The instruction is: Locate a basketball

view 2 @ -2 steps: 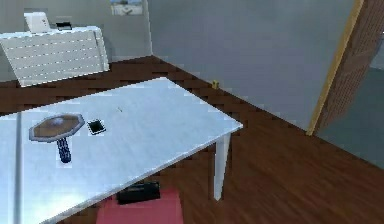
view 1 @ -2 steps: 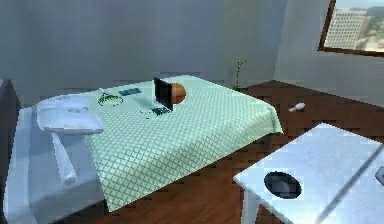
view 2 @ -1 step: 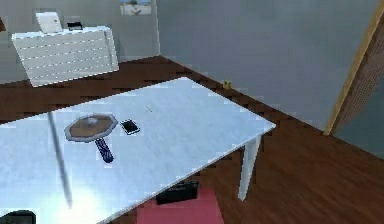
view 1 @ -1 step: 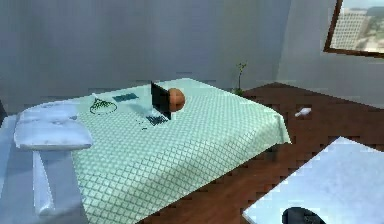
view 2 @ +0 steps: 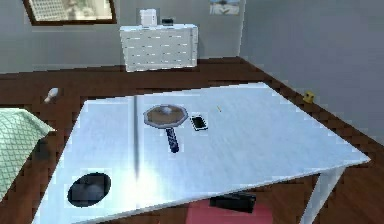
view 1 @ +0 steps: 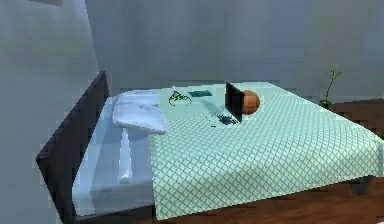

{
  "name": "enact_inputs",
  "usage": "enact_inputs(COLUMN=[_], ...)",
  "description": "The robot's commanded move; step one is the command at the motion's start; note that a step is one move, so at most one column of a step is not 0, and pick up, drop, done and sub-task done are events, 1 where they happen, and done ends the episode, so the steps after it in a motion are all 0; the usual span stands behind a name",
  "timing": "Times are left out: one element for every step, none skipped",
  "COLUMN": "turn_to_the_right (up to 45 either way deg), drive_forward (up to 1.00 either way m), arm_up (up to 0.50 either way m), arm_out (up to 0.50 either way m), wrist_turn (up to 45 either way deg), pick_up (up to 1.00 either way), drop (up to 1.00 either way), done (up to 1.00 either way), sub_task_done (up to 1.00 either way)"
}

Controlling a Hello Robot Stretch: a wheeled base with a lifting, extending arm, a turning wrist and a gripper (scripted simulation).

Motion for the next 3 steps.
enact_inputs(turn_to_the_right=[0.0,45.0,15.0], drive_forward=[0.60,0.00,0.00], arm_up=[0.00,0.00,0.00], arm_out=[0.00,0.00,0.00], wrist_turn=[0.0,0.0,0.0], pick_up=[0.00,0.00,0.00], drop=[0.00,0.00,0.00], done=[0.00,0.00,0.00], sub_task_done=[0.00,0.00,0.00])
